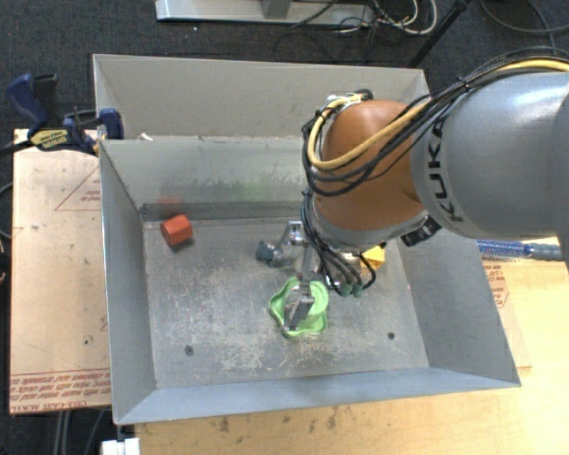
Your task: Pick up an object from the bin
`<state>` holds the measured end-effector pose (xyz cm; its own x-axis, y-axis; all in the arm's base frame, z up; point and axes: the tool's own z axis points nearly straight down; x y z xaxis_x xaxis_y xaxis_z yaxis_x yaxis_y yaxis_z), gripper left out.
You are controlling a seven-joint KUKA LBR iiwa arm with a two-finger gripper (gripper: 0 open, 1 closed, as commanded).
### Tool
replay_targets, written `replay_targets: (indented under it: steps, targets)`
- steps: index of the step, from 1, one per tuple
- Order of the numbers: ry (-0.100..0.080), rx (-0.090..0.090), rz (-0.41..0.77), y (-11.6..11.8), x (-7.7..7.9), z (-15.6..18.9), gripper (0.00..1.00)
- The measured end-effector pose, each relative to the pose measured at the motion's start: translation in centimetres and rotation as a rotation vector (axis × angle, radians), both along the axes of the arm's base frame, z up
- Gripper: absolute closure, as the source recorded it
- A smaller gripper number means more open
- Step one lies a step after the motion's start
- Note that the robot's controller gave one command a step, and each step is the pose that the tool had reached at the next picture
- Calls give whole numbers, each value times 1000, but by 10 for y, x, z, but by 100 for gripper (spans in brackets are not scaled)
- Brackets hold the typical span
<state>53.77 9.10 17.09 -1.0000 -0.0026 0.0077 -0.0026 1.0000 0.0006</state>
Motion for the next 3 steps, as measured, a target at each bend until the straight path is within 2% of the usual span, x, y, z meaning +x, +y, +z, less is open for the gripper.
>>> replay_targets:
  steps: [1,2,3]
  targets:
    - [-20,4,-19,-54,10,-87,0]
    - [-19,3,-16,-52,10,-86,100]
    - [-19,1,-61,-59,19,37,100]
